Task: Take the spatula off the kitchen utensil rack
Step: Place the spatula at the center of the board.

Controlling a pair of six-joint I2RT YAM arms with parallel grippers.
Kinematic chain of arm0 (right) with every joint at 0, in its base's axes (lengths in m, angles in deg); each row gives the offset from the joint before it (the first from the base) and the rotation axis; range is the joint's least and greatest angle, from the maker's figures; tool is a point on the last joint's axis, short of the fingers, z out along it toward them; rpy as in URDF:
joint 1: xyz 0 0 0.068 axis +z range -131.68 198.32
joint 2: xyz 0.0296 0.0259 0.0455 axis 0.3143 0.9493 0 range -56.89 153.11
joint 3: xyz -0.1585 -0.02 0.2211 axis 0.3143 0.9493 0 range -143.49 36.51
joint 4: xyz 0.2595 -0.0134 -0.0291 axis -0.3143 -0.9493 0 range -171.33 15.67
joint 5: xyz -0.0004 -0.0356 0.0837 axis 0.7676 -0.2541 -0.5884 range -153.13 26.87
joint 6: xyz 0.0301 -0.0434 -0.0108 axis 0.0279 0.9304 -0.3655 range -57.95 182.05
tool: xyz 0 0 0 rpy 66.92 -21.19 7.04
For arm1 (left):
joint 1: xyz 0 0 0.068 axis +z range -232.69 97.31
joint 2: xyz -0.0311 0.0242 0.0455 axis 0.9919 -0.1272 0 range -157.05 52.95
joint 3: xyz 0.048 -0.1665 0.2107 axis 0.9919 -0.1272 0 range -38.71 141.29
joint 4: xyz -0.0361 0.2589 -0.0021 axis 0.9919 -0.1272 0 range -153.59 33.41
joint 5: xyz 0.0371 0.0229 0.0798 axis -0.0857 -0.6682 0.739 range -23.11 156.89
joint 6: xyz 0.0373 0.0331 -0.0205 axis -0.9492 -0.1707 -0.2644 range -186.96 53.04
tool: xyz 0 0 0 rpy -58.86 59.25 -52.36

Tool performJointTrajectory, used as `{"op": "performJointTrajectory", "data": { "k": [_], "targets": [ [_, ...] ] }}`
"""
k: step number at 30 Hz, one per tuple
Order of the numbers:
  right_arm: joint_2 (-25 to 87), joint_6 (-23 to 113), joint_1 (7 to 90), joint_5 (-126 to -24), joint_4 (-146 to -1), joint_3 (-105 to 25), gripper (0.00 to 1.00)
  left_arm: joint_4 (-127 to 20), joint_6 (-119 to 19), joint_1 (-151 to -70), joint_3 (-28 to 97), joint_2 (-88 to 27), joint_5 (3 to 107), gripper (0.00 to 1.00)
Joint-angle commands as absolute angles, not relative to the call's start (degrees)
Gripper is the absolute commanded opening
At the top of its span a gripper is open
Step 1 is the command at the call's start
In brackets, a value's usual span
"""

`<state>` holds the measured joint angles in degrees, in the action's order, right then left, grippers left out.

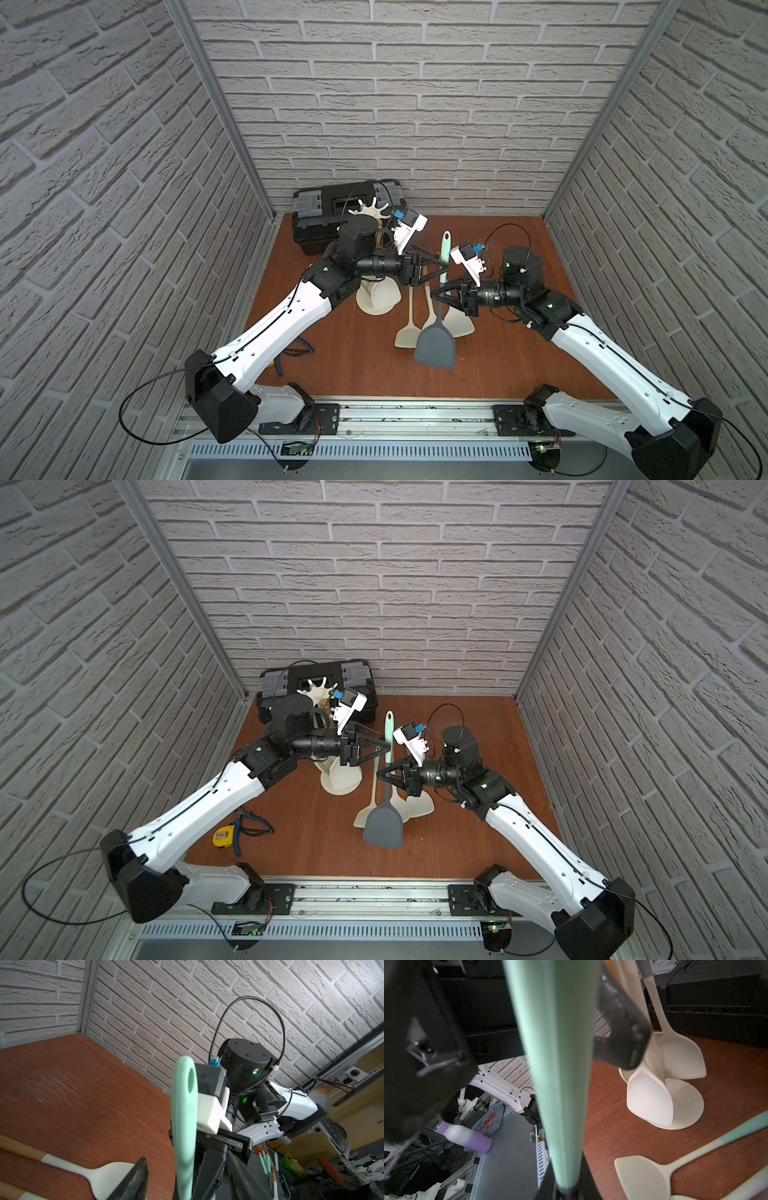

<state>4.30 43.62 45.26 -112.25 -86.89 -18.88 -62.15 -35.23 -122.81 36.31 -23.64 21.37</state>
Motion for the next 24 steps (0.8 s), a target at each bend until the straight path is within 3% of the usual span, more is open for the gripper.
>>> {"op": "performJointTrajectory", "data": {
  "k": [1, 4, 7, 10, 13, 15, 20, 24],
  "targets": [
    [4.5, 42.2, 45.1, -114.9, -81.2, -18.6, 0.03, -58.1, -34.1, -123.4, 38.6, -25.6, 18.9, 0.56],
    [4.6, 42.2, 45.1, -115.2, -81.2, -18.8, 0.03, -57.7, -33.3, -123.5, 38.9, -26.7, 19.1, 0.41],
    [3.9, 42.7, 45.1, -113.4, -82.3, -18.7, 0.03, -58.6, -33.3, -123.5, 38.8, -26.3, 21.3, 0.02],
    [3.1, 43.8, 45.1, -109.5, -85.2, -19.1, 0.12, -62.2, -34.5, -123.5, 38.8, -24.5, 26.2, 0.00],
    [2.8, 44.1, 45.2, -101.2, -90.2, -20.4, 0.38, -69.7, -35.4, -123.5, 38.9, -21.8, 39.1, 0.00],
    [3.0, 44.2, 45.1, -96.0, -94.3, -22.1, 0.48, -74.6, -34.7, -123.6, 38.8, -20.0, 48.2, 0.00],
    [3.6, 44.6, 46.9, -78.1, -103.2, -26.5, 0.51, -77.2, -28.7, -123.6, 36.1, -16.3, 59.2, 0.00],
    [5.3, 46.4, 54.6, -63.5, -107.8, -30.7, 0.51, -76.0, -24.7, -124.4, 35.5, -16.0, 63.2, 0.00]
  ]
}}
